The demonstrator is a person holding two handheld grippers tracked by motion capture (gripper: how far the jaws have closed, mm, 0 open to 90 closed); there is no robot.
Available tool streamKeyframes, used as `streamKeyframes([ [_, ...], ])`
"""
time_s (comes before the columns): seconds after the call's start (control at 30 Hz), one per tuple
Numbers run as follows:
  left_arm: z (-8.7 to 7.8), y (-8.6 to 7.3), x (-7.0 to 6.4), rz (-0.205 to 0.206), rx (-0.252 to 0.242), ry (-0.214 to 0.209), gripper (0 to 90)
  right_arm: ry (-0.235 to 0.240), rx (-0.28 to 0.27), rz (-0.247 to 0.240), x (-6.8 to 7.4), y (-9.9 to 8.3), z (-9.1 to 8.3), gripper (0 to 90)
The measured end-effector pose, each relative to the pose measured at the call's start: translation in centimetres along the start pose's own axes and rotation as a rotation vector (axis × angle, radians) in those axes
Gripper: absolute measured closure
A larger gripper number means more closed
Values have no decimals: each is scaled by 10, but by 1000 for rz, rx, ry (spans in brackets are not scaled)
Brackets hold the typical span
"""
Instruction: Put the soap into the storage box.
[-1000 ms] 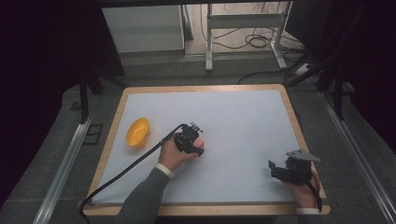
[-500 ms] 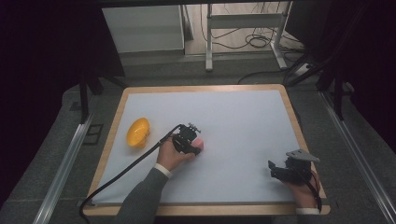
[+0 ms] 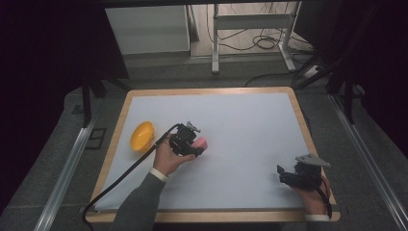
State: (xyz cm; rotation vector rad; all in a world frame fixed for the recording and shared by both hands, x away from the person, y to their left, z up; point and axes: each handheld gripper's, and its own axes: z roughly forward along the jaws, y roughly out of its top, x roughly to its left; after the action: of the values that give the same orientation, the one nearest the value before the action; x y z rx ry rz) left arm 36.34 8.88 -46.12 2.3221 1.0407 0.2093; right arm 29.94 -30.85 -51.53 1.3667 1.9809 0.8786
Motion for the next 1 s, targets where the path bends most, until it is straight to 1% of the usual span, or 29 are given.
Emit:
streamKeyframes([
  [0.2, -5, -1, 1, 2, -7, 4, 601, 0, 0, -2, 0, 0, 0, 102],
  [0.23, -6, -2, 2, 2, -18, 10, 601, 0, 0, -2, 0, 0, 0, 102],
  [0.33, -8, -2, 3, 2, -23, 17, 602, -2, 1, -1, 0, 0, 0, 102],
  [0.43, -10, -3, 4, 3, -25, 15, 601, -4, 0, 0, 0, 0, 0, 101],
  [0.63, -13, -4, 6, -2, -28, 20, 601, -1, 2, 0, 0, 0, 0, 102],
  [0.8, -18, -4, 8, -3, -51, 25, 602, -4, 1, 1, -1, 0, 0, 102],
  [1.0, -23, -4, 11, -7, -55, 35, 601, -4, -1, 4, -1, 0, 0, 102],
])
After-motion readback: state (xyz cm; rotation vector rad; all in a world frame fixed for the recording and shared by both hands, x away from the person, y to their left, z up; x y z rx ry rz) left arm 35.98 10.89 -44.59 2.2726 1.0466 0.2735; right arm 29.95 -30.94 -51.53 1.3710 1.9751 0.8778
